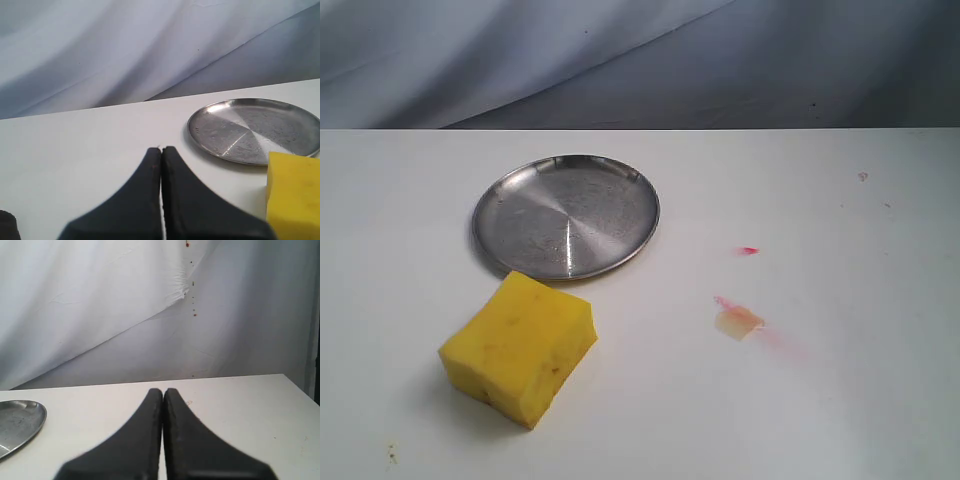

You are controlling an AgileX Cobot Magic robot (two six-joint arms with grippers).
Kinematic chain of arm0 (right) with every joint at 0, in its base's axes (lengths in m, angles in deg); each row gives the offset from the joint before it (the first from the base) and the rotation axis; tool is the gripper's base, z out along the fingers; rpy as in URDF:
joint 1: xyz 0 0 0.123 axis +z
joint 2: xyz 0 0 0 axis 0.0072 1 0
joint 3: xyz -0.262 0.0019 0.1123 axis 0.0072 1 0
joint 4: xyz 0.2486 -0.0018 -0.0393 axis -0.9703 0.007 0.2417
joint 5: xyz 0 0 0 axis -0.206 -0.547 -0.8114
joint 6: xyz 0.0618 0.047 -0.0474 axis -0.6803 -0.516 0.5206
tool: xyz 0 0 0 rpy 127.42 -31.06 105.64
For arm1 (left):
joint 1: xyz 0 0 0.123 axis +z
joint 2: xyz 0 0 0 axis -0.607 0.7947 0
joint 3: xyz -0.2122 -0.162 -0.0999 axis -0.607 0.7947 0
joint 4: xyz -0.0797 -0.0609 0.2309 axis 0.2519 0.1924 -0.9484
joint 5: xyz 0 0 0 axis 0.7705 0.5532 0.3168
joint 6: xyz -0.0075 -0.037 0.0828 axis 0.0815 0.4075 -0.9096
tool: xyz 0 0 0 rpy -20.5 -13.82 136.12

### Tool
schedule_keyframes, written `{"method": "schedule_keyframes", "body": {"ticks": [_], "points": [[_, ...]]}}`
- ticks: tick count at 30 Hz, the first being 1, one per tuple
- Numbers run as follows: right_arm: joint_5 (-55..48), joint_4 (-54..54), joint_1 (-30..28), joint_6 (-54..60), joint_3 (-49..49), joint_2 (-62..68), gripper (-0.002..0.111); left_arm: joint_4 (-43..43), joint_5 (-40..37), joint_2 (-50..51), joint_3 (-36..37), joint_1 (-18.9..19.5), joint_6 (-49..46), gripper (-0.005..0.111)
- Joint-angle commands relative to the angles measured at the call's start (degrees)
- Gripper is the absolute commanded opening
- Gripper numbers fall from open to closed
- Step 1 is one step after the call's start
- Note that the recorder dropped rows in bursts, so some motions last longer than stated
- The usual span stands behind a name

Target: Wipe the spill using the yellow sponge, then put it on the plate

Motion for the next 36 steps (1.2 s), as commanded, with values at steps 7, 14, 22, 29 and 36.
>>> {"method": "schedule_keyframes", "body": {"ticks": [7,14,22,29,36], "points": [[1.2,0.0,0.1,-0.1,0.2,-0.3,0.0,0.0,0.4,-0.2,0.0,0.0,0.2,0.0],[17.9,-7.7,0.1,-3.8,0.2,-0.3,0.0,0.0,0.4,-0.2,0.0,0.0,0.2,0.0],[19.2,5.2,0.1,-26.9,-9.2,9.5,0.0,0.0,0.4,-0.2,0.0,0.0,0.2,0.0],[50.0,80.2,1.7,-88.3,-34.9,48.9,0.0,0.0,0.4,-0.2,0.0,0.0,0.2,0.0],[32.2,97.8,19.0,-107.6,-46.6,66.2,0.0,0.0,0.4,-0.2,0.0,0.0,0.2,0.0]]}}
